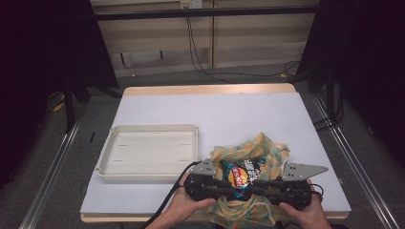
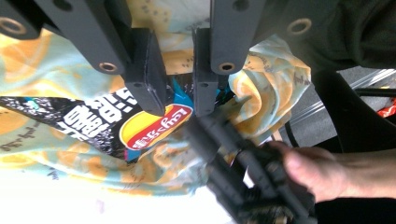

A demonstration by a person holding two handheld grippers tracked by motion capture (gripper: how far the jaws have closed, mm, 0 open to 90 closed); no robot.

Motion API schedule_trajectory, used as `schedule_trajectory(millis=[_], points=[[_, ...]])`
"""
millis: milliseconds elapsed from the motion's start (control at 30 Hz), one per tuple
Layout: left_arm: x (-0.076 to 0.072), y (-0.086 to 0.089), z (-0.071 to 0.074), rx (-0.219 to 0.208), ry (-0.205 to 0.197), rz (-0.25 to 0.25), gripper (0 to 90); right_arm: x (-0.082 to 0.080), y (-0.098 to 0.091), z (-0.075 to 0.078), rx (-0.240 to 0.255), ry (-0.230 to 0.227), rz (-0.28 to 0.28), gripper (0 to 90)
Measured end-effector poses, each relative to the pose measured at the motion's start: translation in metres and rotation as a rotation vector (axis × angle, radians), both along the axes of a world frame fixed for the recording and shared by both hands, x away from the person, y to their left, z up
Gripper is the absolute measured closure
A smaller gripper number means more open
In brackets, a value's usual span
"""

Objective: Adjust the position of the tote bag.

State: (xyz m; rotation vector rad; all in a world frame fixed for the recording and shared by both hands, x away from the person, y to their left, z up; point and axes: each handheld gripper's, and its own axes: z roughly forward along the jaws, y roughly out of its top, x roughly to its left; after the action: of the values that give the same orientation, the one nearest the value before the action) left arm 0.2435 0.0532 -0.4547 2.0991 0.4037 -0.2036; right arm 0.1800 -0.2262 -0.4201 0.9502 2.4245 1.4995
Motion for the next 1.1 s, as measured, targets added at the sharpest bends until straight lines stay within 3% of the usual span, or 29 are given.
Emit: schedule_trajectory(millis=[67, 200, 267, 333, 433, 500, 567, 633, 667, 733, 900, 1033, 1100], points=[[-0.006, 0.004, -0.001, 0.021, -0.017, -0.025, 63.1, 0.0, -0.001, 0.0, 0.0, -0.004, -0.002, 74.7], [-0.014, 0.011, -0.003, 0.054, -0.023, -0.05, 61.8, 0.001, 0.0, 0.0, 0.001, 0.001, -0.01, 74.7], [-0.013, 0.012, -0.005, 0.038, 0.004, -0.057, 64.3, 0.002, 0.001, 0.001, 0.0, -0.001, -0.013, 74.7], [-0.013, 0.012, -0.007, 0.063, -0.007, -0.043, 64.8, 0.002, 0.001, 0.001, 0.001, -0.001, -0.012, 73.9], [-0.013, 0.012, -0.011, 0.054, 0.035, -0.021, 59.3, 0.003, 0.001, 0.0, 0.001, -0.002, -0.01, 73.6], [-0.014, 0.013, -0.013, 0.069, 0.049, -0.033, 58.6, 0.003, 0.0, 0.0, 0.0, -0.002, -0.01, 73.4], [-0.015, 0.013, -0.012, 0.086, 0.035, -0.066, 60.2, 0.002, -0.001, 0.0, 0.003, 0.0, -0.012, 72.5], [-0.015, 0.012, -0.012, 0.063, 0.043, -0.061, 60.3, 0.002, -0.002, 0.0, 0.002, -0.003, -0.008, 71.8], [-0.017, 0.011, -0.011, 0.068, 0.053, -0.059, 59.2, 0.002, -0.002, 0.0, 0.0, -0.003, -0.009, 71.5], [-0.02, 0.011, -0.01, 0.077, 0.035, -0.08, 59.0, 0.002, -0.002, 0.0, 0.001, -0.001, -0.01, 71.1], [-0.025, 0.013, -0.008, 0.046, 0.06, -0.095, 53.2, 0.002, -0.001, 0.0, 0.0, -0.003, -0.009, 70.3], [-0.034, 0.01, -0.009, 0.079, 0.056, -0.161, 61.8, 0.003, 0.0, 0.0, 0.0, -0.002, -0.008, 69.5], [-0.035, 0.007, -0.01, 0.088, 0.05, -0.16, 75.8, 0.003, 0.001, 0.0, -0.001, -0.002, -0.006, 69.2]])
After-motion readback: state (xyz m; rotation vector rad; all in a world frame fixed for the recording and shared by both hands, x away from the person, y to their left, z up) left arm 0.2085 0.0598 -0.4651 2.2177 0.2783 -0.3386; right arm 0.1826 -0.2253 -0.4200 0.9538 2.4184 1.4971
